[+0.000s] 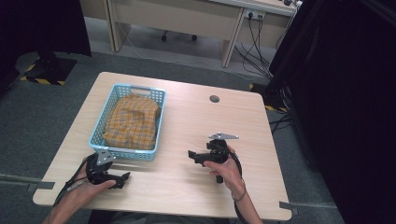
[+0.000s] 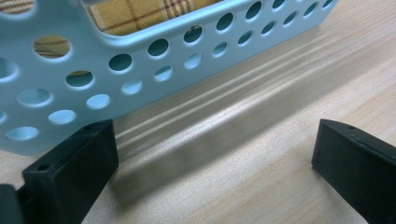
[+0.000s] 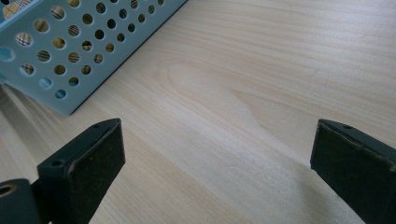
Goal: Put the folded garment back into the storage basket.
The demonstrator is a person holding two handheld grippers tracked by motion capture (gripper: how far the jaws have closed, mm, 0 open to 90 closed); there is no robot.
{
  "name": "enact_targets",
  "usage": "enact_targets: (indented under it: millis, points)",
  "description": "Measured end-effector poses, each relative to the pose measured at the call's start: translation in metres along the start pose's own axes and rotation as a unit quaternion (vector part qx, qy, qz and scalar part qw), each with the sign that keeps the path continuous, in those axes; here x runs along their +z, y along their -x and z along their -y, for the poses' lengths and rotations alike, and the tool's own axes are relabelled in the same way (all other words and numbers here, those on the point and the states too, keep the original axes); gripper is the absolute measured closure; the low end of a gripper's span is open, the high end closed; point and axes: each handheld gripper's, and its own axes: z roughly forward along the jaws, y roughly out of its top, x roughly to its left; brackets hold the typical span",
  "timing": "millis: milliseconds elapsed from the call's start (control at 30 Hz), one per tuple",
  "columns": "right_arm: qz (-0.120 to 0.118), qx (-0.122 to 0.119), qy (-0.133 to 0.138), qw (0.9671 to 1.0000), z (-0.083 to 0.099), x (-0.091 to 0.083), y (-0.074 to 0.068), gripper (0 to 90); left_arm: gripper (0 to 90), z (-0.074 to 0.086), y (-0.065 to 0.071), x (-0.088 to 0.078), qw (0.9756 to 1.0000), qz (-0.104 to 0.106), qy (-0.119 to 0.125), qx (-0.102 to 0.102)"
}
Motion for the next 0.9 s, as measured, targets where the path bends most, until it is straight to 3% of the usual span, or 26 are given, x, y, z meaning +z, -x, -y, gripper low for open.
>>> enact_targets:
  millis: [900]
  points:
    - [0.022, -0.003, -0.007, 0.9997, 0.016, -0.012, 0.003, 3.7, 0.0, 0.000, 0.000, 0.000, 1.0000, 0.000, 0.000, 0.000]
